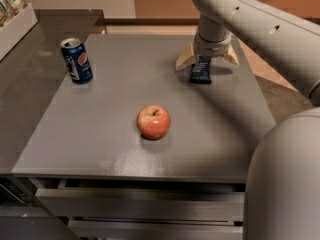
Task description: Move rxbar blueberry near apple
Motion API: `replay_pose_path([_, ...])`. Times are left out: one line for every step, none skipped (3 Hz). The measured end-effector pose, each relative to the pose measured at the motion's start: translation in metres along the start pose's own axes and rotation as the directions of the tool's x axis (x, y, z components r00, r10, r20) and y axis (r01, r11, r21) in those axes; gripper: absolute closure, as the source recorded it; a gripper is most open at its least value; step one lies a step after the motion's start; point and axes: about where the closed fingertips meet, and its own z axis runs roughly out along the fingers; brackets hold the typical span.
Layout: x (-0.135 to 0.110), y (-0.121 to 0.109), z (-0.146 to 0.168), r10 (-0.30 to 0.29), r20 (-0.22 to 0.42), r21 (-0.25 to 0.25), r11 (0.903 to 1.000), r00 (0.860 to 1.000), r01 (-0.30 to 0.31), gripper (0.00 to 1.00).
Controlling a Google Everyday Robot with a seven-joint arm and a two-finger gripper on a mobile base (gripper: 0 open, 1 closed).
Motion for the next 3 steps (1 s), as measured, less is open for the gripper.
replay_pose_path([-0.0002, 0.0005, 0.0082, 0.016, -0.016, -0.007, 0.9998, 1.0, -0.016, 0.15])
replay_pose_path([-0.002, 0.0025, 0.0114, 0.012, -0.021, -0.021, 0.9997, 1.0, -0.012, 0.39])
replay_pose_path([-0.0035, 0.0039, 0.0108, 0.006, -0.021, -0.03, 0.9995, 1.0, -0.006, 0.62])
